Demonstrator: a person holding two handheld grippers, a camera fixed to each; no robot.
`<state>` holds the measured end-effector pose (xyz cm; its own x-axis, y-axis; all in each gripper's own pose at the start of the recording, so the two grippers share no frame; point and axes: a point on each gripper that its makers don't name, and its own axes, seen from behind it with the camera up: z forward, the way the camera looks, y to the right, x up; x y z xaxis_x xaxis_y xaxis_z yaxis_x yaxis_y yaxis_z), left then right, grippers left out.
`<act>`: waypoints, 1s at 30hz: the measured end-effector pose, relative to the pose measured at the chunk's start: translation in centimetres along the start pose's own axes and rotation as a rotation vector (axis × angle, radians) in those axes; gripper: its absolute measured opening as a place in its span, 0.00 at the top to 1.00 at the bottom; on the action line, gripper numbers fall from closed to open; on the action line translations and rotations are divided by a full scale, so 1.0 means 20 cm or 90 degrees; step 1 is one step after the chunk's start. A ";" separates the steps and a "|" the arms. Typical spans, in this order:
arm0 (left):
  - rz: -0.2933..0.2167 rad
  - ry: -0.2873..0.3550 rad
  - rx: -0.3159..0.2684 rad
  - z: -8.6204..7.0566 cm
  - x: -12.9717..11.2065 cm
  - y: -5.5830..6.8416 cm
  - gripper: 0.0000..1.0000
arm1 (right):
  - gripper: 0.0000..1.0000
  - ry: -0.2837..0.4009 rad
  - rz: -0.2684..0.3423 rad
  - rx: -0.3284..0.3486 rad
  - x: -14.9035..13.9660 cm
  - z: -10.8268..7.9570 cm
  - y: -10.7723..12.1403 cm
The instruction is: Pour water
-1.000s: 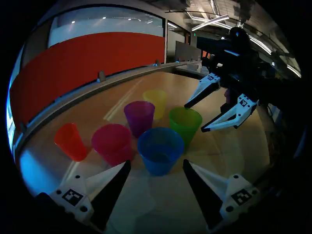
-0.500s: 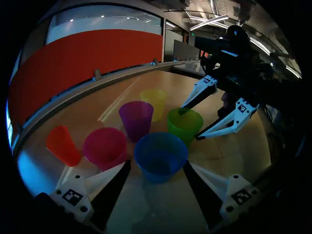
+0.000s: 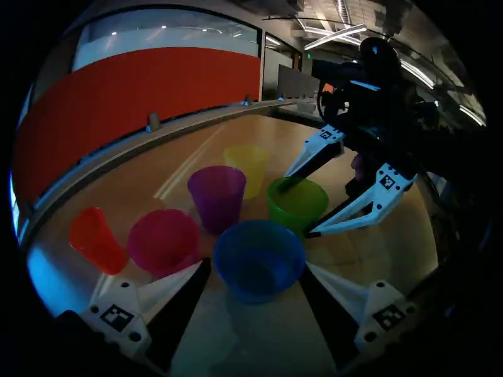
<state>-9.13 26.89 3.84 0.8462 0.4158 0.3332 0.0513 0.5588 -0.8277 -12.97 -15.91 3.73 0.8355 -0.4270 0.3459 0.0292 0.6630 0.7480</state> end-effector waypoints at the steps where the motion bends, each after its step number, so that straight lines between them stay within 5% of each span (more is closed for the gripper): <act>1: 0.000 0.001 0.000 0.00 0.00 0.00 0.00 | 0.00 0.001 0.000 -0.001 0.00 0.00 0.00; 6: 0.001 0.001 -0.001 0.01 0.00 0.00 0.01 | 0.06 0.007 0.002 -0.003 0.02 0.01 0.00; 10: 0.008 0.004 -0.001 0.01 0.00 0.01 0.14 | 0.09 0.007 0.004 0.001 0.01 0.01 0.00; 30: 0.017 0.005 0.004 -0.02 0.01 0.03 0.15 | 0.09 0.026 0.002 0.006 0.06 -0.06 -0.03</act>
<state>-8.85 27.00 3.28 0.8516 0.4243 0.3076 0.0256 0.5526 -0.8331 -11.25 -16.13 3.02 0.8571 -0.3998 0.3249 0.0217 0.6581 0.7526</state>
